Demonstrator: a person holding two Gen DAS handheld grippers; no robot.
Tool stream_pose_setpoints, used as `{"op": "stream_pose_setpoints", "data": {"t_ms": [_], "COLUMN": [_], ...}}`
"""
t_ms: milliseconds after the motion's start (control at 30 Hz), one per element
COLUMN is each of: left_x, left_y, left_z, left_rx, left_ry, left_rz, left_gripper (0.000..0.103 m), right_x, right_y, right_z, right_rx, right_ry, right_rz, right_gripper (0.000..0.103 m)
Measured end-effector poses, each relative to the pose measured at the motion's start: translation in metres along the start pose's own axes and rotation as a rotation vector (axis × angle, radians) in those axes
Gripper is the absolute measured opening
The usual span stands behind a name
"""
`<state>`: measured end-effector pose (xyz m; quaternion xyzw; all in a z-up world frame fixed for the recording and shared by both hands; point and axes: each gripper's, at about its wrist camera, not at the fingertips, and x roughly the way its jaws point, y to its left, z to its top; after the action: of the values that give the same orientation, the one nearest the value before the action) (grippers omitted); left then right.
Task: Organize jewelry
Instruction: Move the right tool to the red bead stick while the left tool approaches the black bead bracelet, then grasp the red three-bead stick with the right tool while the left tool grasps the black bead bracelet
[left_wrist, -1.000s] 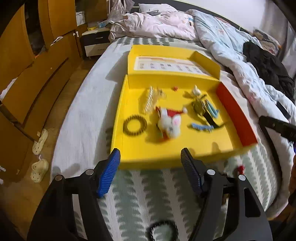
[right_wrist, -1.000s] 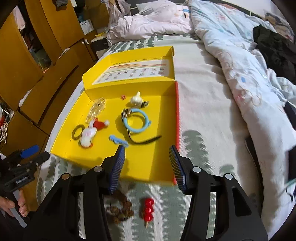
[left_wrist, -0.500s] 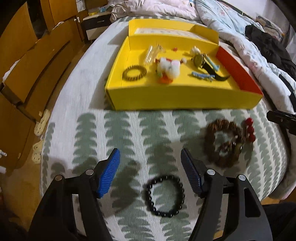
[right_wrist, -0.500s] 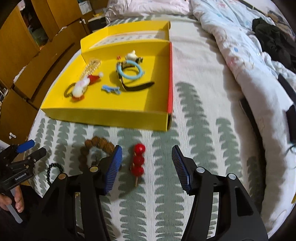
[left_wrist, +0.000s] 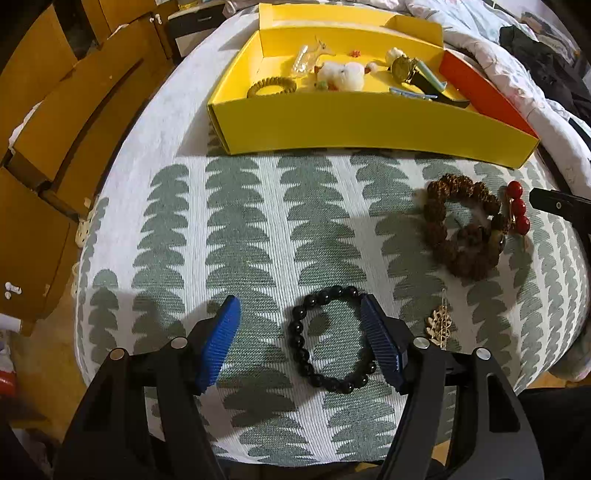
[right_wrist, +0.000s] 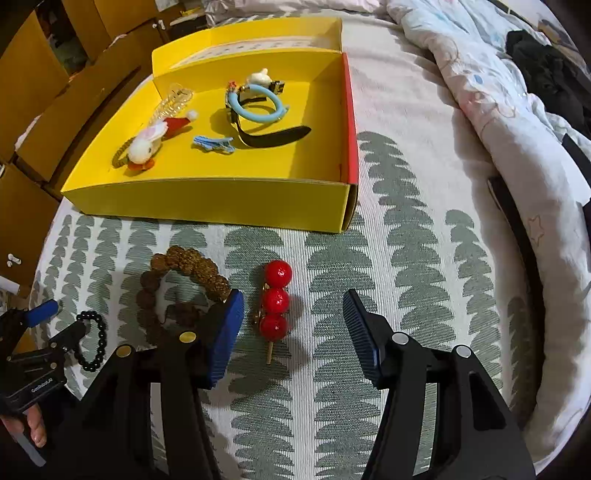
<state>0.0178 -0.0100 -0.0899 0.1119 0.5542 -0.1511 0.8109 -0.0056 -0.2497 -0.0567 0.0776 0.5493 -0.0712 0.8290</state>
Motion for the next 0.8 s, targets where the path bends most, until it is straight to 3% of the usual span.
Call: {"op": "stream_pose_setpoints", "data": {"t_ms": [200, 500, 800], "left_x": [0.005, 0.019, 0.022], "left_y": [0.004, 0.002, -0.01], "left_z": [-0.003, -0.007, -0.006], "left_rx": [-0.025, -0.027, -0.009], "left_ry": [0.038, 0.07, 0.068], "left_rz": [0.007, 0.054, 0.087], "left_gripper": [0.066, 0.049, 0.049], "right_x": [0.006, 0.014, 0.03], "right_y": [-0.005, -0.004, 0.008], "right_z": [-0.001, -0.001, 0.0], "right_rx": [0.025, 0.027, -0.003], "right_ry": [0.011, 0.019, 0.041], "right_rz": [0.004, 0.013, -0.004], "right_gripper": [0.055, 0.048, 0.042]}}
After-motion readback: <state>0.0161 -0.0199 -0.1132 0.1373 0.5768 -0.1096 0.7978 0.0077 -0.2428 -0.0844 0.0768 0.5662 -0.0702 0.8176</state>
